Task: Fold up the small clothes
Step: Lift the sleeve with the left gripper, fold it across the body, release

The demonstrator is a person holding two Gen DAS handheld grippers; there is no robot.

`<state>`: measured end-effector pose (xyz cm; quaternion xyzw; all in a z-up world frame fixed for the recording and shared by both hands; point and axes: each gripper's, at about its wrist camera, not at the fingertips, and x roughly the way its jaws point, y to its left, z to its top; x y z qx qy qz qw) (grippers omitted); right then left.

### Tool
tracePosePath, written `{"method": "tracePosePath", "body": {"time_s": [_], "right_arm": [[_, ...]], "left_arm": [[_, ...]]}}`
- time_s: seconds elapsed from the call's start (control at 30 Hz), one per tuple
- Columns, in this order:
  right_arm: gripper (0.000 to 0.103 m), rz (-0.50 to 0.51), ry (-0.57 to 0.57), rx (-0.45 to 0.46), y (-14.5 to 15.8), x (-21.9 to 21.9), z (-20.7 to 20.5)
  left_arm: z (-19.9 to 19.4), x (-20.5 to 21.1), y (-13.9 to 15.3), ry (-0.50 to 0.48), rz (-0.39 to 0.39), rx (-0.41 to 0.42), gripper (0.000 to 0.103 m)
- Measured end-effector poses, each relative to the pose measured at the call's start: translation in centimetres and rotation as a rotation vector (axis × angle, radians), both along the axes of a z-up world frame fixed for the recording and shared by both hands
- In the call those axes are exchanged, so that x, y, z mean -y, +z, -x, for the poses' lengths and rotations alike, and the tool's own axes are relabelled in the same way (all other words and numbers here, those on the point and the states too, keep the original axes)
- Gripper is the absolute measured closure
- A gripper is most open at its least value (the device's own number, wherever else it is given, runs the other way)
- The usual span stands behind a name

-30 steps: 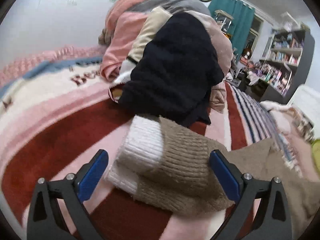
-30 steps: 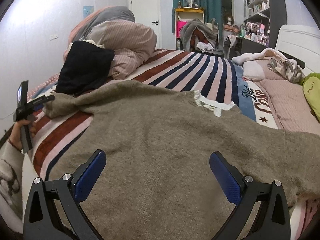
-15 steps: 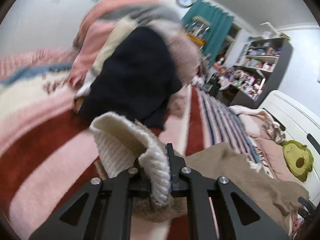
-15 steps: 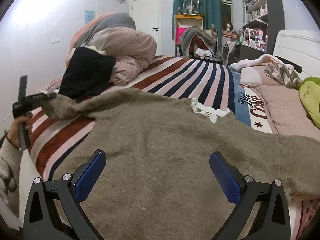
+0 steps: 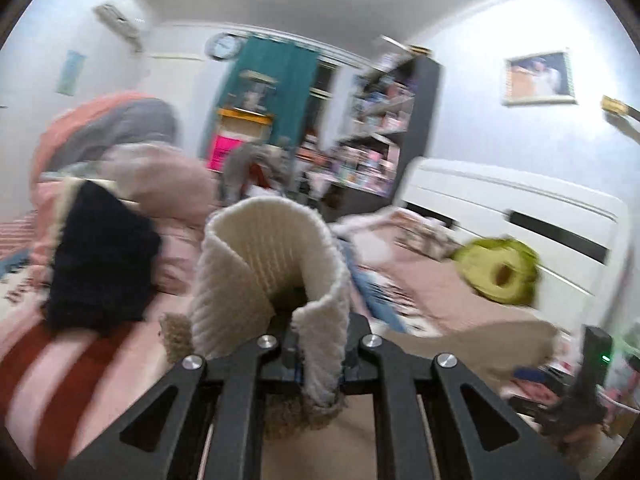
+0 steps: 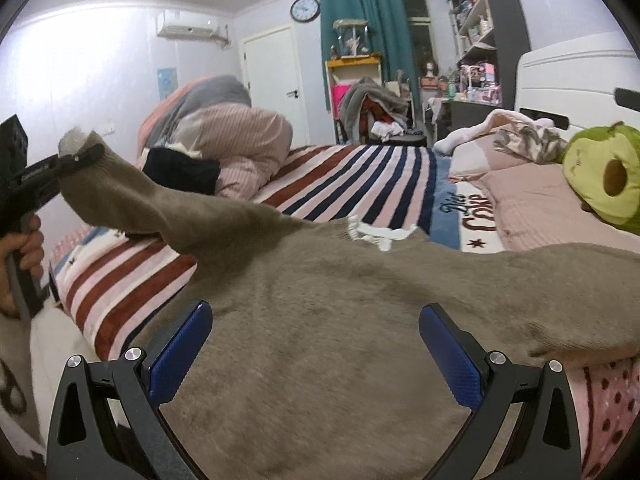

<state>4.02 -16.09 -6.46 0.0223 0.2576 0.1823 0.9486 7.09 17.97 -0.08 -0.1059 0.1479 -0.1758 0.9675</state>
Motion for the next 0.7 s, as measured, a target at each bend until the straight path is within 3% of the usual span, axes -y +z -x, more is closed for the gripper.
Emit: {"method": "tracePosePath", "body": {"time_s": [0.13, 0.33, 0.4, 0.53, 0.57, 0.7], "right_arm": [[0.0, -0.014, -0.024, 0.01, -0.2, 3.3, 1.1], [0.0, -0.027, -0.097, 0.016, -0.7, 7.9, 2.7], [0.0, -0.029, -0.121, 0.01, -1.1, 9.2, 3.0], [0.0, -0.063, -0.105, -0.041, -2.1, 10.0, 2.7], [0.0, -0.073, -0.093, -0.054, -2.3, 9.8, 2.5], [0.001, -0.104, -0.025, -0.102, -2.8, 8.1, 2.0]], "left_arm": [[0.2, 8.0, -2.1, -0.138, -0.019, -0.081, 0.094], [-1.4, 17.5, -9.9, -0.242, -0.077, -0.375, 0.093], [-1.3, 19.0, -11.6, -0.277, -0.108, -0.437, 0.085], [1.6, 20.2, -11.1, -0.377, -0.124, -0.435, 0.041], [2.5, 19.7, -10.5, -0.402, -0.112, -0.421, 0.036], [4.4, 17.3, -7.9, -0.406, -0.062, -0.369, 0.031]]}}
